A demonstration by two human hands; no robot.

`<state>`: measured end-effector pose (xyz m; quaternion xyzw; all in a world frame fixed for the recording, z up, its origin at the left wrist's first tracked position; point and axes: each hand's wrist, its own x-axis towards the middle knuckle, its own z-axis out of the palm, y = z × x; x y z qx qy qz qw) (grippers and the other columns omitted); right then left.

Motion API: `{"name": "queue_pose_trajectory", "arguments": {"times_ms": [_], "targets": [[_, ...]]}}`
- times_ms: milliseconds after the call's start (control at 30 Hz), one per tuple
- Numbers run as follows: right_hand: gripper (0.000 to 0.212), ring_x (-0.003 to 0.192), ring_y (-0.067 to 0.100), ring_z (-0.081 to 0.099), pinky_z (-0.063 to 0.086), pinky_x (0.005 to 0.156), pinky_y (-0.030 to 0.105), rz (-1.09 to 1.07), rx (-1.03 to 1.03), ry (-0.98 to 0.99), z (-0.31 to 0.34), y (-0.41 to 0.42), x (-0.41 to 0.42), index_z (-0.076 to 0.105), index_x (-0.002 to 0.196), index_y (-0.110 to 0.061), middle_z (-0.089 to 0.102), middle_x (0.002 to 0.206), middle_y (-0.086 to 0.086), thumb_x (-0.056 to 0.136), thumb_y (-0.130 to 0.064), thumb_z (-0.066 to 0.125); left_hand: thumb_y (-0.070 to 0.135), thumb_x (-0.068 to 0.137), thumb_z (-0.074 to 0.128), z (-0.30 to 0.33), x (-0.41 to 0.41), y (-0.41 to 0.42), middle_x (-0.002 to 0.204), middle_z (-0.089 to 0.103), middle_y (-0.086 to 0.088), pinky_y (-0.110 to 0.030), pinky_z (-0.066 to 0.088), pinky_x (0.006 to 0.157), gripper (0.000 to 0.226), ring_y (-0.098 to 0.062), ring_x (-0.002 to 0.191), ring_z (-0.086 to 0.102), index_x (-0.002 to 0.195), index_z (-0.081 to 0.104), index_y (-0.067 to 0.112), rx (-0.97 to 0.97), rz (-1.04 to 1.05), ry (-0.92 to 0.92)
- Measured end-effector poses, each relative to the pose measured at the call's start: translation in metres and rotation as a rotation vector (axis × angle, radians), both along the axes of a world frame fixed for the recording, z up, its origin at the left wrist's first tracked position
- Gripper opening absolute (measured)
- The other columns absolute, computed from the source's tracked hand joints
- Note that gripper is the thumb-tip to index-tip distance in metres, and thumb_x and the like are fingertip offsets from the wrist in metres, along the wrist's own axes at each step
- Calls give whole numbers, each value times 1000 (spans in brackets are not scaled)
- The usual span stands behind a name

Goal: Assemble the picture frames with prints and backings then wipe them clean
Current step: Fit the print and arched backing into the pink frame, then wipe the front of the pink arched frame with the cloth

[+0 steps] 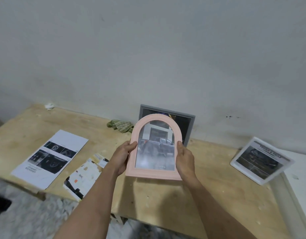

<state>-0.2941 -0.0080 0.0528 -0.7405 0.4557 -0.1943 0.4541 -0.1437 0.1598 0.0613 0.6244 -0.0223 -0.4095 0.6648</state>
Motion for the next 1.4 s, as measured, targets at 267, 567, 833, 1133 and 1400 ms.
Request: {"name": "queue_pose_trajectory", "arguments": {"times_ms": [267,567,833,1133,1400], "targets": [[54,76,27,56,42,70,37,169,-18,19,-4,15,42,56,79,-18,60,79,6,99,-57,23,22,98,58,6,6,34,97,69,-20,-44,48,81,19,-31,87,63,109,65,9,29,215,-27],[63,102,15,62,50,92,46,458,136,48,-16,48,126,57,113,-37,65,111,-8,84,-80,22,19,97,58,-9,61,105,100,70,-26,-52,56,80,20,-33,85,66,110,63,4,96,442,-15],[33,111,30,57,47,93,40,583,-131,337,-44,41,289,54,122,-15,58,124,9,92,-26,47,15,100,54,-40,165,154,101,71,-22,-47,59,76,15,-34,83,69,106,64,5,115,494,79],[57,126,36,42,35,103,47,736,-470,832,-123,37,403,34,142,-19,42,140,15,89,-30,52,15,98,56,-98,238,175,109,72,-23,-56,53,93,17,-41,103,67,110,65,7,175,479,218],[15,80,27,61,42,64,30,642,-558,567,-125,28,399,63,86,-14,66,88,6,83,-13,48,13,98,55,-106,252,173,109,71,-26,-57,53,91,20,-44,102,67,114,65,4,172,440,231]]}}
